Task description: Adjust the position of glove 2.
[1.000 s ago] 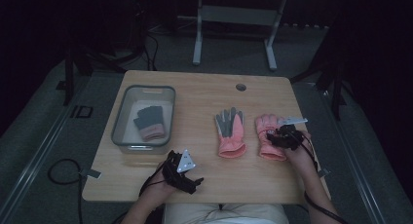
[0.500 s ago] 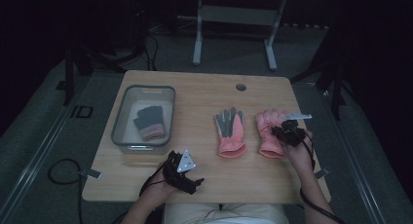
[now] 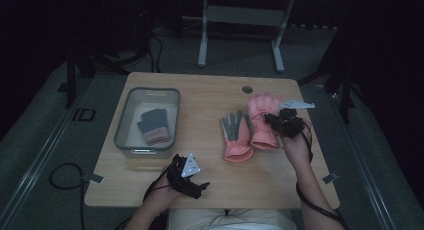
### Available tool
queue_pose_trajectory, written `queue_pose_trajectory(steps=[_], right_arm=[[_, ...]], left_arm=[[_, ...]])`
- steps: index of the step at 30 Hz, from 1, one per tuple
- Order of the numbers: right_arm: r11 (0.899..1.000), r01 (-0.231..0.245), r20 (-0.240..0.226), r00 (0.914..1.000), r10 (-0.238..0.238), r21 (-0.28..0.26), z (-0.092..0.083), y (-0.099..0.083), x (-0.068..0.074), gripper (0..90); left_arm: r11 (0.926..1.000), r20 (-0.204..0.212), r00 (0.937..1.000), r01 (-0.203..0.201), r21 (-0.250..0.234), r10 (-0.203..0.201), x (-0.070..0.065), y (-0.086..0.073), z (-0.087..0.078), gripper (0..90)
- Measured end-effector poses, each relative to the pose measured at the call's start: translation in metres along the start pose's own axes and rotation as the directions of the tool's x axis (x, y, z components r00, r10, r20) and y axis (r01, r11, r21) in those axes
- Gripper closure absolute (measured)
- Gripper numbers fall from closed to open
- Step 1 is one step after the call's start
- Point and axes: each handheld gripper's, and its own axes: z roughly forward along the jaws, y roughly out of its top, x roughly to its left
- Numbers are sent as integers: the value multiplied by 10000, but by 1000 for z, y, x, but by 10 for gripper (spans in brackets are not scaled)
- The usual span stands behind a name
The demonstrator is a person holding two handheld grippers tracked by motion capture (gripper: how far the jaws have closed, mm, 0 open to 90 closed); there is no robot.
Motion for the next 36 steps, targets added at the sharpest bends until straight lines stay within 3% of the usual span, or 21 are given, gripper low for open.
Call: queue_pose_trajectory(steps=[2,3,6,13,18,24,26,33,36], right_arm=[[10000,27,-136,9999,-27,-24,2,3,7,857],[9999,147,-255,9996,-148,-27,6,7,20,857],[9996,278,-400,9988,-278,6,11,13,36,856],[9980,572,-720,9959,-550,279,21,17,58,852],[9959,617,-771,9954,-565,664,36,7,64,850],[9895,695,-447,9969,-643,1267,58,-10,68,849],[9912,544,-432,9978,-495,1207,61,-12,69,849],[9934,671,-127,9977,-662,931,59,-12,73,850],[9961,460,-175,9988,-448,756,54,-10,72,849]], left_arm=[[10000,10,10000,4,-2,-4,0,0,0,20],[10000,23,10000,-15,-12,15,0,0,0,20],[10000,-10,10000,-44,-73,44,0,0,-1,20],[10000,23,10000,0,-87,1,0,0,-2,20],[10000,22,10000,-23,-95,23,0,1,-2,20],[10000,42,10000,6,-92,-6,0,0,-1,20],[10000,41,10000,-22,-76,23,0,0,-1,20],[9999,33,10000,-4,-116,5,1,0,-2,20],[10000,40,10000,-28,-81,29,0,0,-2,20]])
